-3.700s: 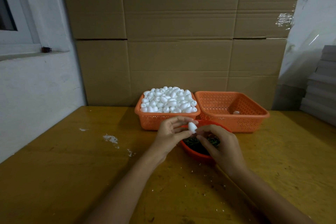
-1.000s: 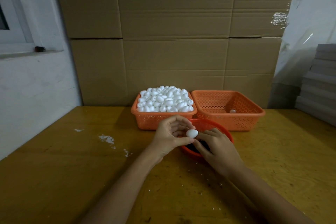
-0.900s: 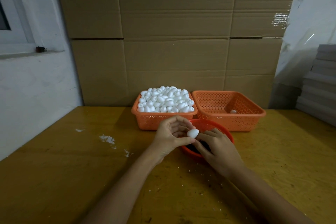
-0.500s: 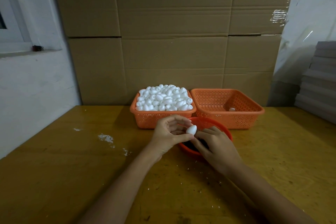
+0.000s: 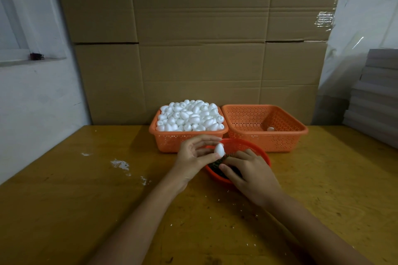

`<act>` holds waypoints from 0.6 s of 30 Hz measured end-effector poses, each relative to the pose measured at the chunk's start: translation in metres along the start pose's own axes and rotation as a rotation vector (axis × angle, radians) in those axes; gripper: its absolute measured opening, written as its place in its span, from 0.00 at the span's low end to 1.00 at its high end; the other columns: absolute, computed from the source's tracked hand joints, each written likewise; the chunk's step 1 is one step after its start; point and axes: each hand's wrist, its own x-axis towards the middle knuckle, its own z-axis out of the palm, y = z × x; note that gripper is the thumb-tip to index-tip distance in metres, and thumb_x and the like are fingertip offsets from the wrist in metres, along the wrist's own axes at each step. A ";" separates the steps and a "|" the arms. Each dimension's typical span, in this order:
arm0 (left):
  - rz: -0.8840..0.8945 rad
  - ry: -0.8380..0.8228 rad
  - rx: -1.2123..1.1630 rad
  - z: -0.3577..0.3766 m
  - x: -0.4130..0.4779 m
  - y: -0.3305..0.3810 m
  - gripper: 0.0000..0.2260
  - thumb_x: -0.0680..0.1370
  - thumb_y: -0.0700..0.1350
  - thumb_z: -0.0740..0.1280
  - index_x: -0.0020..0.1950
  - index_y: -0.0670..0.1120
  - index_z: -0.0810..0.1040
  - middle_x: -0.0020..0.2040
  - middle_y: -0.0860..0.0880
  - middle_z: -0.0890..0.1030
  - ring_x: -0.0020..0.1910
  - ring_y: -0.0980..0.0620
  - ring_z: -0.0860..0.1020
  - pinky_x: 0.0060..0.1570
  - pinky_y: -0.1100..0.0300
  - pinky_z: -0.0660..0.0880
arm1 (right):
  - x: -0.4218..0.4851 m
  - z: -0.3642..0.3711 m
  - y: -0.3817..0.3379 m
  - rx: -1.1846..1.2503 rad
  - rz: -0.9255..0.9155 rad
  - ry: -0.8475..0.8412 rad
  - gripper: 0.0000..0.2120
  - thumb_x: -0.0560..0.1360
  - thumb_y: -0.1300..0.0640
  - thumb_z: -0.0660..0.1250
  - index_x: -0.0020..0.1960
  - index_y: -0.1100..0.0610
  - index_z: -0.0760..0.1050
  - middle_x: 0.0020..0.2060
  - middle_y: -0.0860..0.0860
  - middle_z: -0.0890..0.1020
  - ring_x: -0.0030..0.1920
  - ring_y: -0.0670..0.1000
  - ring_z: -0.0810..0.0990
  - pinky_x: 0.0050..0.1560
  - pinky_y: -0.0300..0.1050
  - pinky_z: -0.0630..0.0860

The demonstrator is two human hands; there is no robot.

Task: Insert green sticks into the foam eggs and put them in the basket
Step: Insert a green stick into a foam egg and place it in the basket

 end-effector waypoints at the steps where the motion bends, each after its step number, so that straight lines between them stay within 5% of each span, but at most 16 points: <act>1: -0.003 0.004 0.002 0.000 0.001 0.000 0.15 0.75 0.33 0.77 0.57 0.47 0.86 0.58 0.47 0.87 0.57 0.46 0.86 0.53 0.59 0.81 | 0.000 0.000 0.000 0.001 0.003 -0.001 0.23 0.83 0.35 0.48 0.59 0.42 0.79 0.49 0.41 0.78 0.51 0.45 0.71 0.53 0.47 0.70; 7: -0.030 0.015 0.001 -0.001 0.002 -0.003 0.12 0.75 0.34 0.77 0.57 0.45 0.86 0.58 0.45 0.87 0.57 0.43 0.86 0.45 0.64 0.80 | 0.001 0.002 0.001 0.007 0.005 0.004 0.23 0.82 0.34 0.48 0.58 0.43 0.77 0.50 0.40 0.77 0.53 0.44 0.71 0.55 0.47 0.71; 12: -0.027 -0.018 0.000 -0.004 0.003 -0.006 0.16 0.72 0.33 0.78 0.57 0.45 0.85 0.59 0.45 0.86 0.58 0.41 0.86 0.60 0.47 0.82 | 0.002 0.005 0.004 -0.009 0.001 0.020 0.21 0.81 0.34 0.51 0.53 0.45 0.76 0.46 0.39 0.77 0.50 0.44 0.71 0.52 0.46 0.70; 18: -0.032 -0.002 0.003 -0.006 0.003 -0.009 0.17 0.72 0.32 0.79 0.57 0.47 0.85 0.61 0.44 0.85 0.58 0.41 0.86 0.62 0.42 0.81 | 0.002 0.003 0.003 -0.011 -0.014 0.010 0.18 0.82 0.36 0.53 0.55 0.44 0.76 0.49 0.39 0.79 0.52 0.45 0.71 0.52 0.46 0.69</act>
